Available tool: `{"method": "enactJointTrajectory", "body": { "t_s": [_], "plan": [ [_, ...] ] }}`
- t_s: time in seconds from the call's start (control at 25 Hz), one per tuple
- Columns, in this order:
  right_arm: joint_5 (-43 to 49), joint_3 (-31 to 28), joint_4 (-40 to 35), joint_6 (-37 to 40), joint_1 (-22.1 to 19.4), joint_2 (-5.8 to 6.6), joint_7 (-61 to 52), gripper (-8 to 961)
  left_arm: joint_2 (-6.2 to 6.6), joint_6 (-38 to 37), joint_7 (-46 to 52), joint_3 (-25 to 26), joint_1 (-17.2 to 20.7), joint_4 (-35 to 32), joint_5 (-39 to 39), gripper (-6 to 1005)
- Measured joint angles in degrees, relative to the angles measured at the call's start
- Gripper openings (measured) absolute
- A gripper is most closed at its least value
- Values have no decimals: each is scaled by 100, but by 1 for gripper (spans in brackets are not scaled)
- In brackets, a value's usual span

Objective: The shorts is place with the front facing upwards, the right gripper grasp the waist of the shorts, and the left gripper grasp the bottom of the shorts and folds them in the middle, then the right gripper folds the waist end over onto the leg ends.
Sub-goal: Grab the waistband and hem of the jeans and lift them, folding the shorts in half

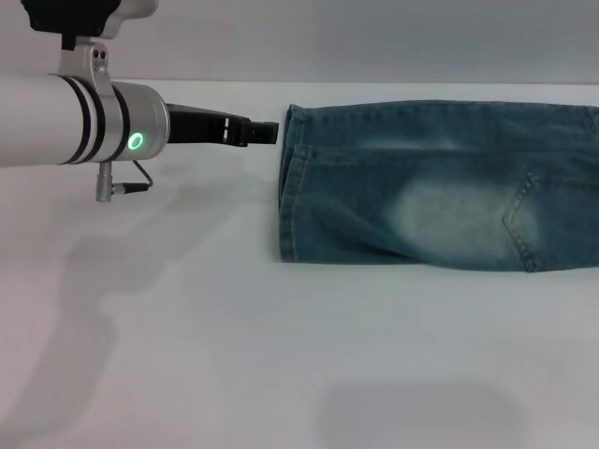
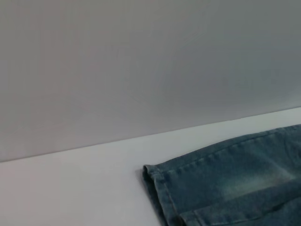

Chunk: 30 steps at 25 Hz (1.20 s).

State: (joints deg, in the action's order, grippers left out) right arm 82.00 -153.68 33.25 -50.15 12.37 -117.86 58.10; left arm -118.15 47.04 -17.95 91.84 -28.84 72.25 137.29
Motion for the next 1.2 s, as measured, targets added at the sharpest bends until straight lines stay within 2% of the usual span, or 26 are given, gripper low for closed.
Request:
{"method": "enactJointTrajectory", "body": {
  "t_s": [0.8, 1.0, 1.2],
  "plan": [
    [706, 18, 173, -60, -29, 21, -219, 649, 3, -50, -86, 0, -61, -154, -99, 859],
    [748, -1, 160, -25, 162, 98, -221, 649, 3, -78, -86, 11, -105, -228, -99, 859],
    [733, -5, 89, 225, 495, 245, -225, 650, 3, -128, -86, 45, -121, -313, -102, 860]
  ]
}}
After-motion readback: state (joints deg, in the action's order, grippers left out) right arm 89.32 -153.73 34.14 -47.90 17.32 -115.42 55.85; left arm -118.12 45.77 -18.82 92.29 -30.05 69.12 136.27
